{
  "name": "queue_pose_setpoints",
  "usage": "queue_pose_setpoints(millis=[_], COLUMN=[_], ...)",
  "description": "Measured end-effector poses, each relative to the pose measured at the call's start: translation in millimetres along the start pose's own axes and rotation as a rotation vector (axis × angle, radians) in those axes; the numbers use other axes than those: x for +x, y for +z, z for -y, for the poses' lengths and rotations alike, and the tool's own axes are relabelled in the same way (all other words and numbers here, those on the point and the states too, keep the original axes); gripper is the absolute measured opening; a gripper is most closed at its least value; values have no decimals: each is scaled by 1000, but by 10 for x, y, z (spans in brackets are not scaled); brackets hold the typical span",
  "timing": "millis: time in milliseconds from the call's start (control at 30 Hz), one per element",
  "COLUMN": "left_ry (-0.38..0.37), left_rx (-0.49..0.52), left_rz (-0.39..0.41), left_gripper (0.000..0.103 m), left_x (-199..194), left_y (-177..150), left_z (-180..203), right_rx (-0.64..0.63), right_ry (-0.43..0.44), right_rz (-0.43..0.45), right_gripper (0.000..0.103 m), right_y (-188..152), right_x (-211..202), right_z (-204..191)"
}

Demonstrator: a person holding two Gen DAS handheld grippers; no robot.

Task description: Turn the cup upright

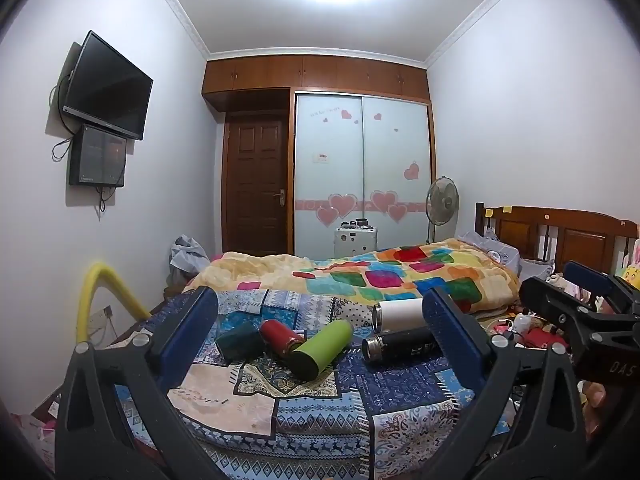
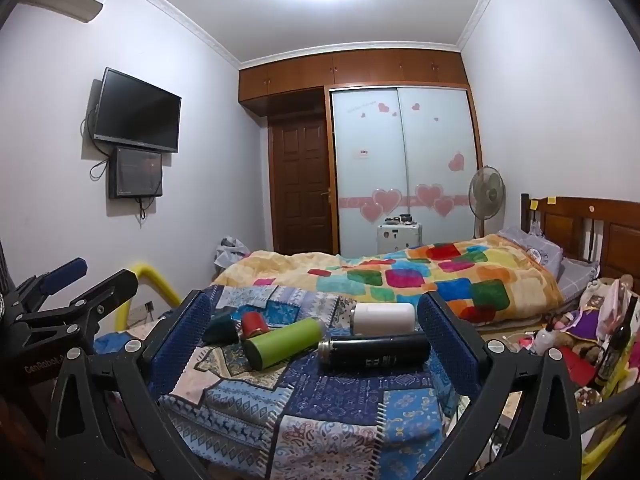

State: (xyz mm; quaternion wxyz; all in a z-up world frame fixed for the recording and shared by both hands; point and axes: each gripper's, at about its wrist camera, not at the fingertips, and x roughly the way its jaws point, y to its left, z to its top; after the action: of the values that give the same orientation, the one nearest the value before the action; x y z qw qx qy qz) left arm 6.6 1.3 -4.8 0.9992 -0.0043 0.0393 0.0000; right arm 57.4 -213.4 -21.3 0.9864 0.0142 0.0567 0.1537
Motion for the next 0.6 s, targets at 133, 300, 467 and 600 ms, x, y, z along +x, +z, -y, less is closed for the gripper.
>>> queue_pose_setpoints(millis=[133,300,467,600], left_ry=[7,5,0,0], left_rx=[0,0,1,0], left_rz=[9,8,5,5], left_gripper=[103,103,103,103], left_x=[-65,-70,-58,-56], left_y=[43,44,28,29], left_z=[2,6,7,0], right_rx=[0,-2,-2,-2], right_ry=[-1,-1,-2,-2], right_rz=[0,0,1,1], right_gripper=[103,103,103,103], right_y=[-22,-17,-10,-16], right_x=[1,-2,4,7], right_z=[-15,-16,21,20])
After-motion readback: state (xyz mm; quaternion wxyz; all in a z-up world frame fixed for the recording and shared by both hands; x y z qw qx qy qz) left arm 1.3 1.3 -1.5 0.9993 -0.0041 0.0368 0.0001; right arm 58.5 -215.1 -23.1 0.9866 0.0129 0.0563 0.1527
